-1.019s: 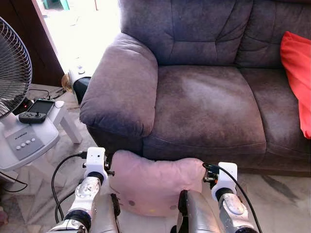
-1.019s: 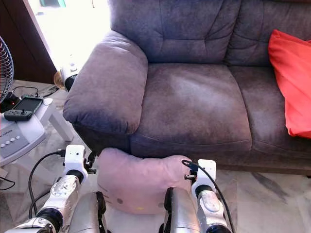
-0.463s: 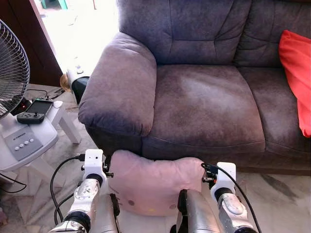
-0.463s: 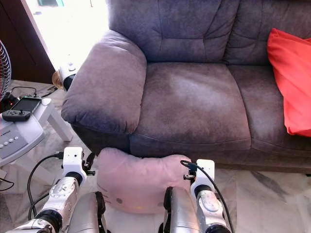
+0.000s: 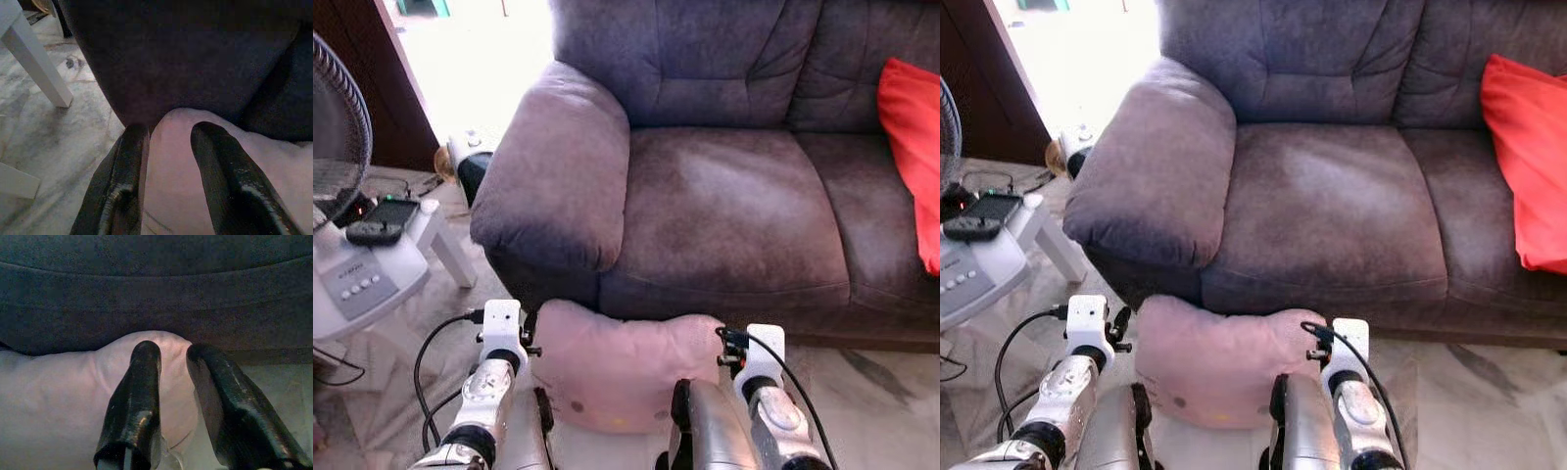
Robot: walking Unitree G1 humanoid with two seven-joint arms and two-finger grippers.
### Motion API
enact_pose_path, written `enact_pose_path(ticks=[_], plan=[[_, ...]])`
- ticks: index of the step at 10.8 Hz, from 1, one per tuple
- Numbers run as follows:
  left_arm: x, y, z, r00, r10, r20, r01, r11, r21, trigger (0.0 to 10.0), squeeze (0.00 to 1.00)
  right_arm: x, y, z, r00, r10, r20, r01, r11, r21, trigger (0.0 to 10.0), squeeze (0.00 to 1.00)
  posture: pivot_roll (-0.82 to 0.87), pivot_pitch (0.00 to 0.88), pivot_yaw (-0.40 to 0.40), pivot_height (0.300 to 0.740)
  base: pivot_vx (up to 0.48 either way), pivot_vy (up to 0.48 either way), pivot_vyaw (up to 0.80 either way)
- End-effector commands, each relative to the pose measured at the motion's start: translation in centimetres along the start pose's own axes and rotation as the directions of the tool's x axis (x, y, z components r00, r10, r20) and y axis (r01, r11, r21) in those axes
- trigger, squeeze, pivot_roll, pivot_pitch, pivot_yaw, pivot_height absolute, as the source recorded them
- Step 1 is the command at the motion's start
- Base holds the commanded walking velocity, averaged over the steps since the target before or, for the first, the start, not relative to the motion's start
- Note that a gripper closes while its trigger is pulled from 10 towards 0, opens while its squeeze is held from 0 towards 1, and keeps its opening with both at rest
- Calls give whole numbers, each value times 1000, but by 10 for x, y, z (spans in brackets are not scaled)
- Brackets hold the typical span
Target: Move the pillow to the sofa from floor
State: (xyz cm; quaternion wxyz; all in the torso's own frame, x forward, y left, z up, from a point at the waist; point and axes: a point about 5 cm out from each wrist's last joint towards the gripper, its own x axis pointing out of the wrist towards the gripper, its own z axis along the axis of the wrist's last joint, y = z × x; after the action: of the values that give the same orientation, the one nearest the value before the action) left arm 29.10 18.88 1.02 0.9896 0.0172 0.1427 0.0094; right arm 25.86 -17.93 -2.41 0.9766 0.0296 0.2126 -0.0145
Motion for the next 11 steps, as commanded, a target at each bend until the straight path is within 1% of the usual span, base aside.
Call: enact_pose_path(ticks=[1,5,6,9,11], plan=[[-1,0,-4,1000,3,-24,-3,1000,-3,10000,0,-1,-1,-2,1000,0,-9,0,1000,-8,10000,0,76,82,-51,532,0,0,0],[-1,0,-4,1000,1,-24,-1,1000,-1,10000,0,-1,0,-4,1000,6,-25,-6,1000,-14,10000,0,77,77,-51,532,0,0,0],[-1,0,-4,1000,2,-24,-2,1000,-1,10000,0,-1,2,-4,1000,14,-25,-14,1000,-5,10000,0,77,80,-52,527,0,0,0],[-1,0,-4,1000,3,-25,-3,1000,-2,10000,0,-1,4,-5,999,33,-25,-33,999,-11,10000,0,76,85,-53,482,0,0,0],[-1,0,-3,1000,5,-22,-5,1000,-4,10000,0,-2,3,-5,999,26,-26,-26,1000,-9,10000,0,78,88,-55,482,0,0,0]])
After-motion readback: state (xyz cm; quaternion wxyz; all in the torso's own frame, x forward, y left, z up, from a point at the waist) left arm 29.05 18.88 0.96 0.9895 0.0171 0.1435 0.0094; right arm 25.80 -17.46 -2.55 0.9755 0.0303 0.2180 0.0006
